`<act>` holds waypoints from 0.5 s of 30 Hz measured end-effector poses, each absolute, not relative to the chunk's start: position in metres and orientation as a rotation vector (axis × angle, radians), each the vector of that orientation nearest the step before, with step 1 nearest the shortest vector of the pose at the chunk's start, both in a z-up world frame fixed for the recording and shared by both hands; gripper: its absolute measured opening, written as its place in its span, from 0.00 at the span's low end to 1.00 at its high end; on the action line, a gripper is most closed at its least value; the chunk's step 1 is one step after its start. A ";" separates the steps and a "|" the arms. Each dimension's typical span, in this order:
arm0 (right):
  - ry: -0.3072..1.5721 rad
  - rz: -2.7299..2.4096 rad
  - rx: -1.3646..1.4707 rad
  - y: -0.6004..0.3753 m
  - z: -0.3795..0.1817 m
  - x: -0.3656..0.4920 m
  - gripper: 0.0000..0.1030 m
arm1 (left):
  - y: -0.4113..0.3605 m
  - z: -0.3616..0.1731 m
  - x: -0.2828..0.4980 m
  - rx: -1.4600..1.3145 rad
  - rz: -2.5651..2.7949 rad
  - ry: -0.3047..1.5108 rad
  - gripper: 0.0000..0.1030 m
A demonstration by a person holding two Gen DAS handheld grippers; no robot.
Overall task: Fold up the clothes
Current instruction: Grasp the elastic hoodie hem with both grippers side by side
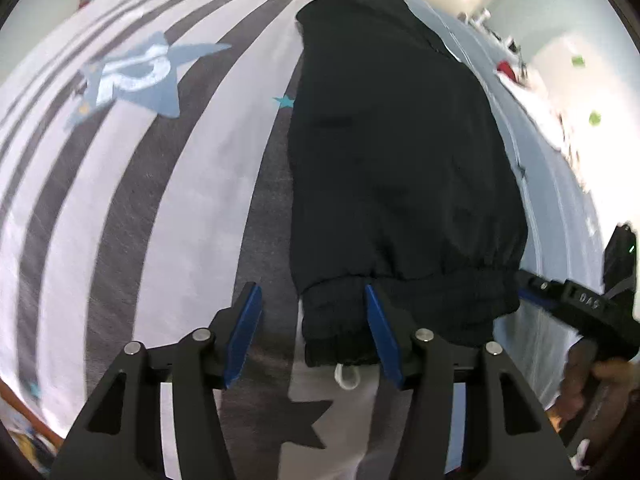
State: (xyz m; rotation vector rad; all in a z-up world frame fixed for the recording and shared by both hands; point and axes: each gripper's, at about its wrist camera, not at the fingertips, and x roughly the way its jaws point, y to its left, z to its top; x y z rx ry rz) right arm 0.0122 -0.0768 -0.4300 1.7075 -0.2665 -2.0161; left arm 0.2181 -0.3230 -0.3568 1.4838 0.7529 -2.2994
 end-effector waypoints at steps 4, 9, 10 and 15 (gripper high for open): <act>-0.301 -1.964 1.677 -0.078 -0.425 0.008 0.46 | -0.319 -0.361 0.213 1.514 -2.312 0.858 0.53; -0.140 -1.904 1.634 -0.101 -0.412 0.031 0.40 | -0.301 -0.346 0.212 1.503 -2.440 0.680 0.27; -0.113 -1.898 1.635 -0.104 -0.413 0.034 0.30 | -0.300 -0.347 0.210 1.519 -2.433 0.635 0.25; -0.012 -1.891 1.556 -0.116 -0.399 0.059 0.09 | -0.300 -0.335 0.214 1.511 -2.458 0.548 0.16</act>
